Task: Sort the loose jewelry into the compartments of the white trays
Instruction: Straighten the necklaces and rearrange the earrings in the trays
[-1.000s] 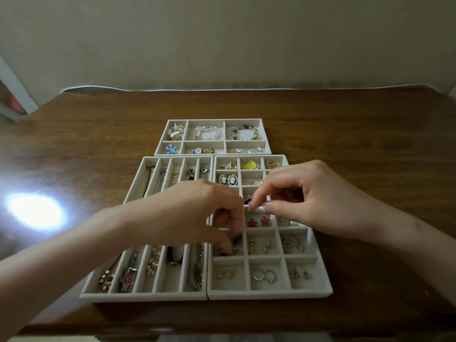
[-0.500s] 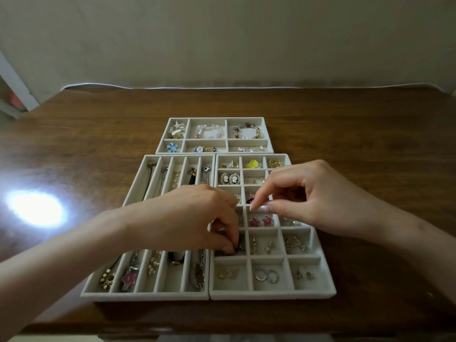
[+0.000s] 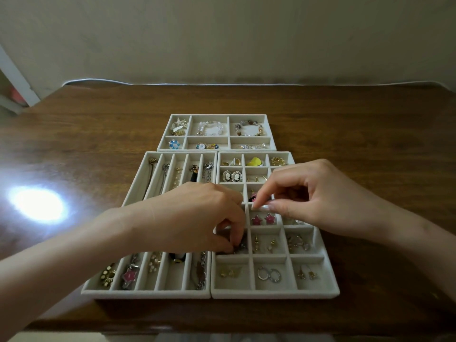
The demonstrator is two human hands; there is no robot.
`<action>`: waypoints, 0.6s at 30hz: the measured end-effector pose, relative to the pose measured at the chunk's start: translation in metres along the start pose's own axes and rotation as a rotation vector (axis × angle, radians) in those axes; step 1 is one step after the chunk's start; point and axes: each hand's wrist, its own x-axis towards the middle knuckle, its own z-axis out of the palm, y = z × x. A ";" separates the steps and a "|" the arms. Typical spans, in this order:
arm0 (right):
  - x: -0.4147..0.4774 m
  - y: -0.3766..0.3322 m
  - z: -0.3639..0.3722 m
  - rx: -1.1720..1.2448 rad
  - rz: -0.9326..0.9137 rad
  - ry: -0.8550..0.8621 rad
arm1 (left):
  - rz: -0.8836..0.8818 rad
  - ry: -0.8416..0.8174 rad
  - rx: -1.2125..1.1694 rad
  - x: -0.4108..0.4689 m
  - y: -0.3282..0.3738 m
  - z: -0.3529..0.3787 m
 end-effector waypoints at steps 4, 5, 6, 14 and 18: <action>0.000 0.001 0.000 0.005 -0.001 0.000 | 0.015 0.018 0.009 -0.001 0.002 0.001; 0.000 0.001 0.000 0.003 -0.002 0.000 | 0.013 0.020 0.004 -0.001 0.002 0.001; 0.000 0.001 0.000 0.002 -0.003 0.001 | 0.008 0.023 0.002 -0.001 0.002 0.000; -0.001 0.000 -0.001 -0.005 -0.002 0.010 | -0.050 0.027 0.011 -0.001 0.001 -0.005; -0.002 0.002 -0.005 -0.009 -0.006 0.031 | -0.037 0.001 0.063 0.001 0.005 -0.001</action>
